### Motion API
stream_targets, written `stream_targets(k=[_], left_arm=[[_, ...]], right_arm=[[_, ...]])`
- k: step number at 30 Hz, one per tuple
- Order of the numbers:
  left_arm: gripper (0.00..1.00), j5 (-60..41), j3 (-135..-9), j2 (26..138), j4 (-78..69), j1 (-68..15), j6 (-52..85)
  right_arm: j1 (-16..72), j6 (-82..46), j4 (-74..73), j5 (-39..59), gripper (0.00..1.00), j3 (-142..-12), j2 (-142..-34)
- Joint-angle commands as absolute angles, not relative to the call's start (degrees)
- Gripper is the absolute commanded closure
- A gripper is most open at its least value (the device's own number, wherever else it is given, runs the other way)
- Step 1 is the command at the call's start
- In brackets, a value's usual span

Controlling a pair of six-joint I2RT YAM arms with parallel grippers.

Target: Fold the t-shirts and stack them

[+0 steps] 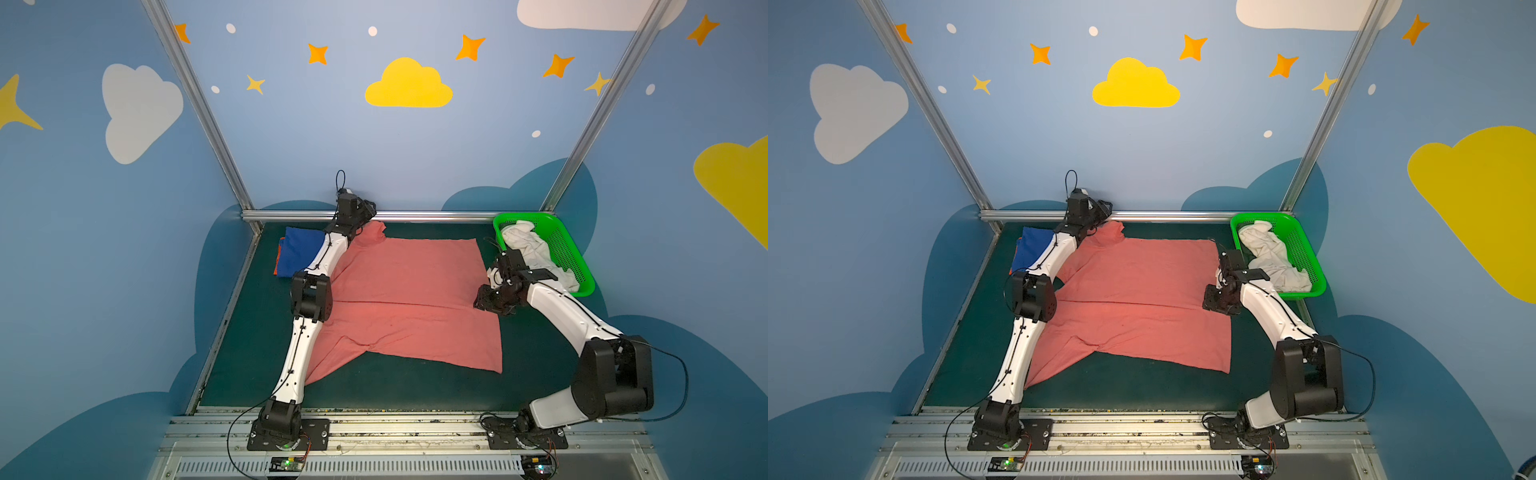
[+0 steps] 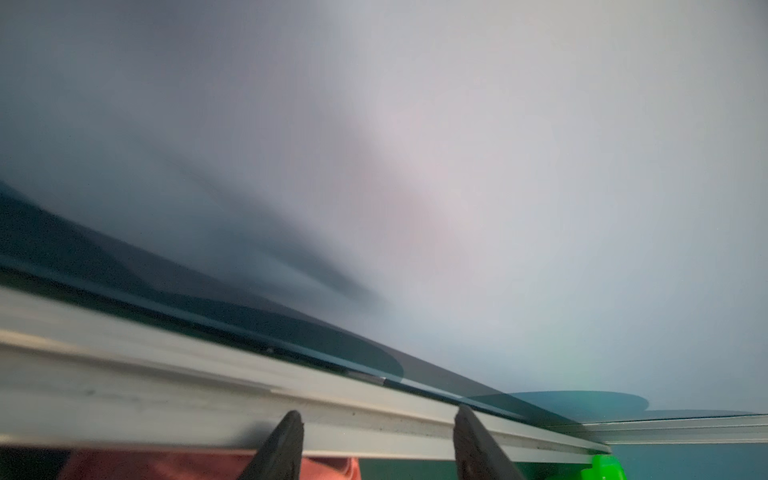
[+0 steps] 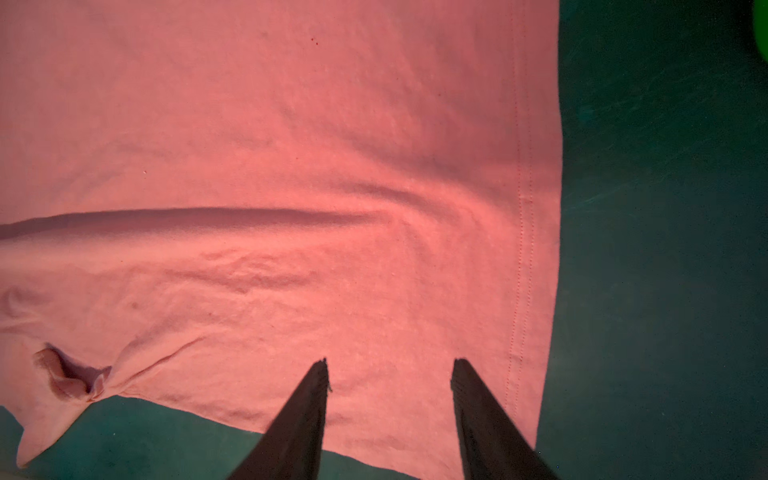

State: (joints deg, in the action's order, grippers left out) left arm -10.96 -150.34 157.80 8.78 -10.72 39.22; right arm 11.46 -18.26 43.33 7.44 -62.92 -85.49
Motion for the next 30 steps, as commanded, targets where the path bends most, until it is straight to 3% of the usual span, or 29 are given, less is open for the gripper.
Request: stream_targets(k=[1, 7, 11, 15, 23, 26, 30], left_arm=[[0.47, -6.1, -148.7, 149.5, 18.1, -9.7, 33.7], [0.53, 1.5, -148.4, 148.5, 31.9, -8.3, 25.5], [0.41, 2.2, -152.6, 152.7, 37.4, -7.1, 24.1], [0.32, -2.4, -155.7, 157.2, 38.5, -5.4, 25.5], [0.33, -12.6, -155.6, 159.9, 35.5, -4.3, 28.1], [0.37, -15.3, -155.4, 160.0, 33.8, -4.3, 28.3], [0.54, -18.5, -155.4, 159.8, 31.5, -4.3, 28.6]], right_arm=[[12.1, -18.9, 43.4, 9.0, 0.50, -63.3, -84.4], [12.7, -18.7, 42.6, 9.8, 0.50, -63.2, -85.1], [13.1, -18.6, 42.6, 9.8, 0.50, -63.7, -85.8], [13.3, -18.6, 42.9, 9.6, 0.50, -64.2, -86.4], [13.5, -18.6, 43.2, 9.3, 0.50, -64.6, -87.4], [13.6, -18.8, 43.1, 9.3, 0.50, -64.5, -87.5], [13.9, -18.8, 43.1, 9.1, 0.50, -64.2, -87.4]])
